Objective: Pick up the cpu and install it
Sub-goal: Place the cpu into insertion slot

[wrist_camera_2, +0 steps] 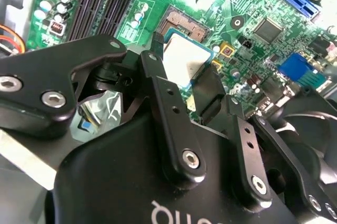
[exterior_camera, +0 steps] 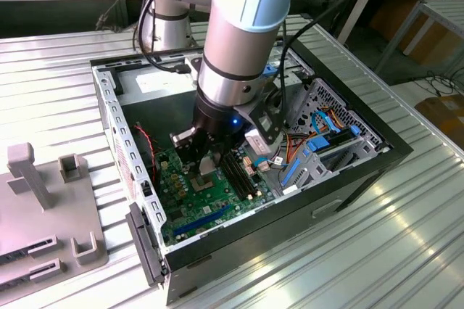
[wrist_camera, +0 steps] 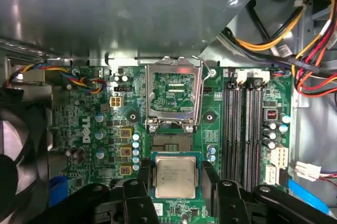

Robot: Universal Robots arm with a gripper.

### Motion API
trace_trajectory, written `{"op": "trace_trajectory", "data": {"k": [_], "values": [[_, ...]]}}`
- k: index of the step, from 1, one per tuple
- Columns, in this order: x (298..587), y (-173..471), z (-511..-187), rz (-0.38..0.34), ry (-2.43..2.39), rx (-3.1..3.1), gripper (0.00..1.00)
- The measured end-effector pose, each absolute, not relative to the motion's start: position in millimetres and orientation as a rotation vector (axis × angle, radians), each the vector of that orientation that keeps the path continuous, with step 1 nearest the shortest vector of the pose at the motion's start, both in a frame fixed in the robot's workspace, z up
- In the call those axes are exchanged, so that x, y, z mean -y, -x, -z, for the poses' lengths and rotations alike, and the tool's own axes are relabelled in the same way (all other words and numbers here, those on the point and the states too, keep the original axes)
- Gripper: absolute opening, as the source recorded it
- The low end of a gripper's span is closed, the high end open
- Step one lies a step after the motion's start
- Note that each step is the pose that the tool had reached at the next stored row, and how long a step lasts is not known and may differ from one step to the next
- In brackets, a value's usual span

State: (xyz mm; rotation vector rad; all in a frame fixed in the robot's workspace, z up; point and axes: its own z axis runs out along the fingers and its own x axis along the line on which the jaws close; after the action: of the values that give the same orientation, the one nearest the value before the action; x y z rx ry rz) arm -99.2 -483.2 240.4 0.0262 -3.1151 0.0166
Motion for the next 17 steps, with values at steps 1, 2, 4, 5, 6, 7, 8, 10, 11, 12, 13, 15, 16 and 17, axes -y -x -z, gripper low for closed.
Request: {"op": "trace_trajectory", "data": {"k": [1,2,4,5,6,7,8,10,11,12,13,15,16,17], "values": [[483.4,99.4,-238.6,-0.017,-0.026,3.115,0.47],[483.4,99.7,-236.7,-0.017,-0.026,3.115,0.47],[483.4,100.0,-233.0,-0.016,-0.027,3.115,0.47],[483.4,100.2,-231.1,-0.016,-0.026,3.115,0.47],[483.4,100.5,-227.7,-0.016,-0.027,3.115,0.47],[483.4,100.5,-222.6,-0.017,-0.027,3.115,0.47],[483.4,100.5,-220.7,-0.017,-0.027,3.115,0.47],[483.4,100.5,-216.6,-0.017,-0.027,3.115,0.47],[483.4,100.6,-215.3,-0.016,-0.027,3.115,0.47],[483.5,100.6,-214.9,-0.017,-0.026,3.115,0.47],[483.5,100.6,-214.8,-0.017,-0.027,3.114,0.47],[483.4,100.6,-214.7,-0.017,-0.026,3.114,0.47],[483.3,100.6,-214.2,-0.016,-0.027,3.115,0.47],[483.3,100.5,-213.5,-0.016,-0.027,3.115,0.47]]}}
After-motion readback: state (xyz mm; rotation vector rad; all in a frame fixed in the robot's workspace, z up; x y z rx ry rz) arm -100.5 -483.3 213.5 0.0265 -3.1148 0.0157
